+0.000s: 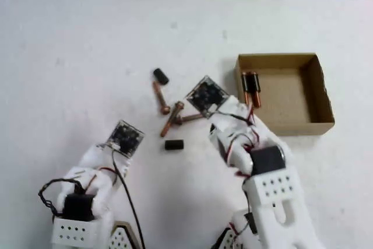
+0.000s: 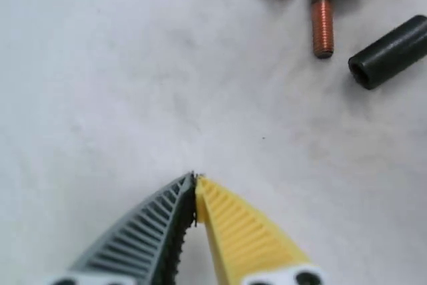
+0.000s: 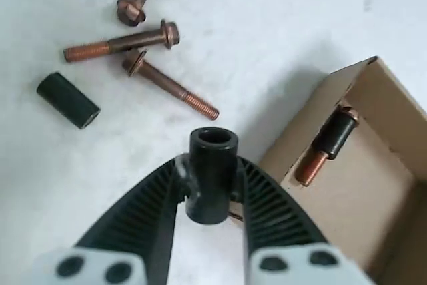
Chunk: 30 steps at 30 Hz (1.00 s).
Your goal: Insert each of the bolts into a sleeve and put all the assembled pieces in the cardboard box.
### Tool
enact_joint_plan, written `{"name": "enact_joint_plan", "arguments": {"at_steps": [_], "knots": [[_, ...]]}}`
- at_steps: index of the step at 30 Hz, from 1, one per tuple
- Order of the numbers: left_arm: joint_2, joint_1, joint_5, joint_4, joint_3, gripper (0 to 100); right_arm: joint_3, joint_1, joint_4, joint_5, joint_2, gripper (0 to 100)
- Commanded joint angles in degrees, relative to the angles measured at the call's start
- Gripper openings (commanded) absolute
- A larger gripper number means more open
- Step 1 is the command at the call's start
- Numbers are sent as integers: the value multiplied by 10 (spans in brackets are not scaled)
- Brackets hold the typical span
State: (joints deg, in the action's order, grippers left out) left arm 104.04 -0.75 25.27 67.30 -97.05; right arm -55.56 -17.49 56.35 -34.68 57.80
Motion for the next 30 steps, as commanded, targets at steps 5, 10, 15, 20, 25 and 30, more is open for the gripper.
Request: {"name": "enact_joint_plan", "arguments": {"at_steps": [5,10,15,20,25,30], "knots": [[3,-4,45,-11,2,22,-36,-1,-1,101,114,17],[3,-5,44,2,25,22,-78,-1,-1,124,204,17],[2,-5,43,26,91,20,-141,-1,-16,125,294,17],[1,-4,44,55,163,20,-222,-1,-56,125,368,17],[-4,-4,46,69,209,20,-261,-1,-59,148,427,17],[-124,-1,44,64,279,20,-272,-26,-59,190,454,17]]}}
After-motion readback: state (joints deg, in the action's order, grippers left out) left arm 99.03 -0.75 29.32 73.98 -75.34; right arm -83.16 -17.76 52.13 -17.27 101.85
